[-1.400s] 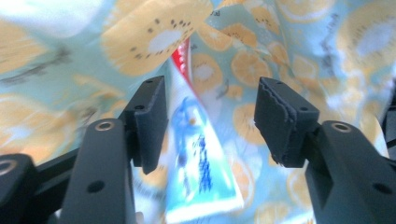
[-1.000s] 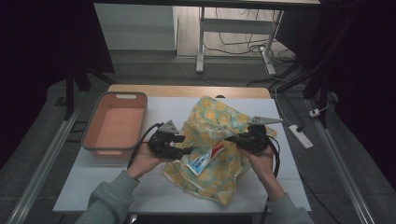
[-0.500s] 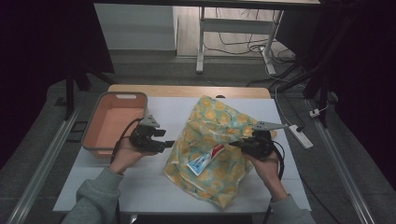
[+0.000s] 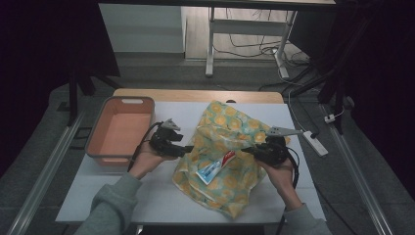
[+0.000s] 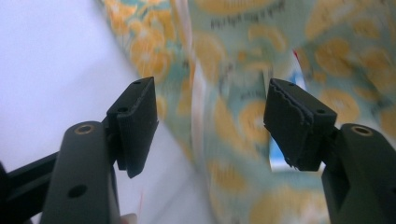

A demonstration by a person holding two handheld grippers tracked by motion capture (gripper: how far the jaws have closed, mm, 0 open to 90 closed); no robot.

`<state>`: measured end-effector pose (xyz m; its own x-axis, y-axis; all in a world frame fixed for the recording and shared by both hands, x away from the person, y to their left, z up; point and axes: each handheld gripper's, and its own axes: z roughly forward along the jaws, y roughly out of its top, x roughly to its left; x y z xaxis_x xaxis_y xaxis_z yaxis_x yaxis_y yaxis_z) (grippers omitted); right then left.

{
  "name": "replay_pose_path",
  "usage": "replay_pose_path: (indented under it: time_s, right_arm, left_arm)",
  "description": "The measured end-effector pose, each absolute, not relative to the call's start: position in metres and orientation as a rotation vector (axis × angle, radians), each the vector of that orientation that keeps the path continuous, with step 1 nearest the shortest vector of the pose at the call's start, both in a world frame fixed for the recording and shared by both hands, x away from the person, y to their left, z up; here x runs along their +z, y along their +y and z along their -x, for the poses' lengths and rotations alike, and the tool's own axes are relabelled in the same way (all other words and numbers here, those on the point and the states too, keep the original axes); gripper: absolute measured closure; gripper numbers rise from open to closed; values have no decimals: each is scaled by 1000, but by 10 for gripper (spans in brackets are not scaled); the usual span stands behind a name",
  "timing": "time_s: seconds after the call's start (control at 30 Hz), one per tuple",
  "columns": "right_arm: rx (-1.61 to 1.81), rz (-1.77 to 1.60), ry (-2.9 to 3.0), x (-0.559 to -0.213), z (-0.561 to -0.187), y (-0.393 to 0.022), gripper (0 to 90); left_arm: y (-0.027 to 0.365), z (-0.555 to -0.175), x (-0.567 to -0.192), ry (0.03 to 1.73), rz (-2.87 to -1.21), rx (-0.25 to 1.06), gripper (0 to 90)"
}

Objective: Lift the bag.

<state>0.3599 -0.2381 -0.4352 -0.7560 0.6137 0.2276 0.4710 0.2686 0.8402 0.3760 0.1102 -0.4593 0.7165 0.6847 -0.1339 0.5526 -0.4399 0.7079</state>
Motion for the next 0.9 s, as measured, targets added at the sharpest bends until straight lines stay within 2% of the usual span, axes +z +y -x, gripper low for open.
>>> replay_pose_path:
  time_s: [0.07, 0.17, 0.23, 0.3, 0.33, 0.4, 0.53, 0.6, 0.73, 0.9]
  right_arm:
    - [1503, -1025, 2379, -435, -360, -238, 886]
    - [1492, -1022, 2377, -435, -359, -238, 884]
    - [1493, -1021, 2378, -435, -359, -239, 879]
    - [1494, -1020, 2381, -435, -360, -239, 859]
    - [1486, -1018, 2382, -436, -361, -239, 825]
    - [1465, -1017, 2381, -436, -361, -237, 713]
    - [1409, -1022, 2338, -432, -355, -233, 442]
    - [1376, -1008, 2315, -425, -346, -232, 334]
    - [1380, -1007, 2310, -411, -315, -236, 237]
    - [1273, -1031, 2331, -410, -273, -235, 195]
  left_arm:
    - [100, -384, -463, 945, -2163, 221, 369]
    - [92, -391, -475, 946, -2217, 176, 496]
    - [89, -390, -481, 934, -2230, 197, 591]
    - [89, -388, -481, 927, -2228, 206, 753]
    - [90, -388, -481, 923, -2222, 197, 818]
    - [95, -387, -479, 915, -2205, 173, 867]
    - [105, -382, -474, 909, -2178, 151, 876]
    - [111, -378, -471, 911, -2164, 148, 878]
    - [118, -375, -466, 903, -2147, 141, 878]
    - [118, -375, -467, 899, -2148, 133, 879]
